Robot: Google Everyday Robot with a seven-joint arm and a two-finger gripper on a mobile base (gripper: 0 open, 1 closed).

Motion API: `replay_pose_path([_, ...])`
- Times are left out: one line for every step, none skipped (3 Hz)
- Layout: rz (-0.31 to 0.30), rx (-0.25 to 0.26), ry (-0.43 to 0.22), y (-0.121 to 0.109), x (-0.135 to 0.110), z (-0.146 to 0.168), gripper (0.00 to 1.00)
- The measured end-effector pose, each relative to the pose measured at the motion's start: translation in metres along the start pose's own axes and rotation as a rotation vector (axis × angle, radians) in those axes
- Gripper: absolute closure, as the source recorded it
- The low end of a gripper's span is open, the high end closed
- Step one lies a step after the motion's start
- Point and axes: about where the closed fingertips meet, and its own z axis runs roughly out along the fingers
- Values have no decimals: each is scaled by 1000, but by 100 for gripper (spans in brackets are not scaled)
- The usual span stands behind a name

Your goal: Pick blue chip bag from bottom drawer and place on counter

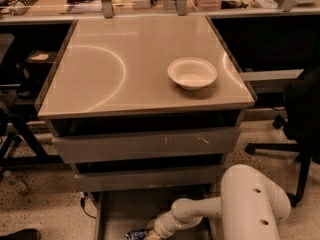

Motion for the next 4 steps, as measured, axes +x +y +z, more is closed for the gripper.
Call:
replay_pose_path([0,0,0,0,0,0,100])
replay_pose_path([-11,-2,-6,5,-12,-7,100])
replay_pose_path([12,6,-6,14,-29,-25,100])
replay_pose_path([33,15,-7,23,-45,-46,100])
